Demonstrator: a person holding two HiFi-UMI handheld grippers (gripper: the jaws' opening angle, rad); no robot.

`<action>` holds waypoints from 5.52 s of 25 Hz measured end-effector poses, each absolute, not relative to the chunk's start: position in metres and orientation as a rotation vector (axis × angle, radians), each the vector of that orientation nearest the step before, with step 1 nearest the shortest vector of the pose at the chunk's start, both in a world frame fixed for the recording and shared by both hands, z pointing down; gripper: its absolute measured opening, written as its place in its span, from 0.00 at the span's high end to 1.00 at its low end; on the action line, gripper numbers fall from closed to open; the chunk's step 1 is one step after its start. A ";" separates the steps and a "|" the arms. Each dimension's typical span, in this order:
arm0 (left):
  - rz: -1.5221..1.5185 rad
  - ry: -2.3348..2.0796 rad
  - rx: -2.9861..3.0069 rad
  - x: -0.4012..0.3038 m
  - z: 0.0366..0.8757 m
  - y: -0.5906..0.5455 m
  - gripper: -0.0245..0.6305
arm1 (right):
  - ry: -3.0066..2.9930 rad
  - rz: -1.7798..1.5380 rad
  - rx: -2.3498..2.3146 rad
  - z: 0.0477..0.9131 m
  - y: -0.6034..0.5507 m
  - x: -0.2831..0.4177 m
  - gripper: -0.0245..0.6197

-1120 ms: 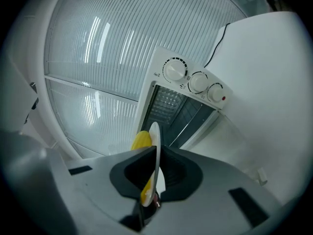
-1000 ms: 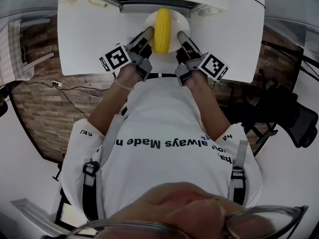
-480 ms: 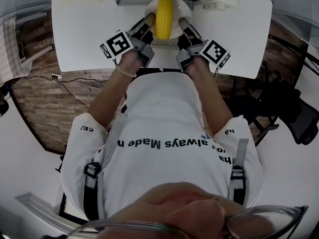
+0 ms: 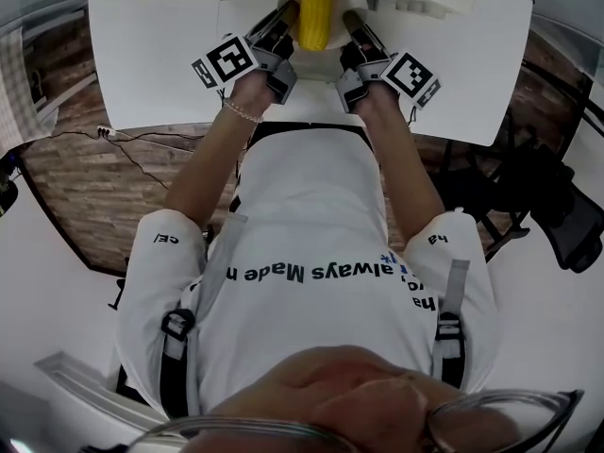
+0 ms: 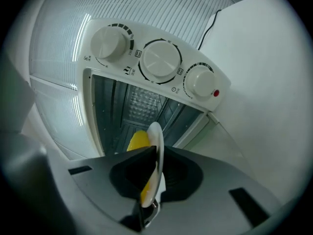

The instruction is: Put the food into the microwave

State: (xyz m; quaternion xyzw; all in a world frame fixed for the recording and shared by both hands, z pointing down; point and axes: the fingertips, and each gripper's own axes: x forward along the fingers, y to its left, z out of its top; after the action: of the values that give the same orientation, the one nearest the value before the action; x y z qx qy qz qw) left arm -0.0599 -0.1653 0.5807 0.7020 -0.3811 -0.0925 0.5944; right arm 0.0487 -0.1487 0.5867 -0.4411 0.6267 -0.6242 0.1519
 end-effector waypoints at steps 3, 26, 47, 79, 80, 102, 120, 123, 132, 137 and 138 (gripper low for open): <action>-0.216 -0.893 1.612 -0.063 0.589 -0.171 0.93 | 1.786 -1.800 -1.269 0.594 -0.155 0.046 0.92; -0.264 -0.924 1.512 -0.062 0.607 -0.188 0.93 | 1.779 -1.811 -1.219 0.605 -0.156 0.035 0.82; -0.303 -0.940 1.539 -0.063 0.601 -0.204 0.93 | 1.710 -1.831 -1.121 0.603 -0.148 0.025 0.93; -0.388 -0.857 1.489 -0.060 0.597 -0.209 0.93 | 1.598 -1.798 -1.077 0.602 -0.198 0.029 0.93; -0.394 -0.858 1.486 -0.060 0.597 -0.211 0.93 | 1.606 -1.798 -1.076 0.600 -0.197 0.028 0.93; -0.399 -0.867 1.491 -0.055 0.595 -0.228 0.93 | 1.573 -1.808 -1.069 0.599 -0.198 0.029 0.93; -0.427 -0.860 1.509 -0.059 0.585 -0.216 0.85 | 1.595 -1.761 -1.063 0.593 -0.201 0.030 0.93; -0.433 -0.861 1.510 -0.060 0.584 -0.214 0.81 | 1.608 -1.754 -1.068 0.591 -0.202 0.030 0.93; -0.415 -0.881 1.503 -0.071 0.583 -0.209 0.81 | 1.666 -1.770 -1.137 0.594 -0.203 0.034 0.92; -0.388 -0.888 1.581 -0.077 0.558 -0.191 0.87 | 1.778 -1.725 -1.193 0.577 -0.185 0.042 0.92; -0.385 -0.885 1.610 -0.074 0.549 -0.185 0.89 | 1.818 -1.699 -1.199 0.570 -0.179 0.046 0.92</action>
State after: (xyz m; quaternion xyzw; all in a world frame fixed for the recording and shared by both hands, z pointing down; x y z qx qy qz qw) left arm -0.0737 -0.1846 0.5495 0.6920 -0.3805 -0.1655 0.5907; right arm 0.0464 -0.1788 0.5704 -0.4262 0.6463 -0.6042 0.1886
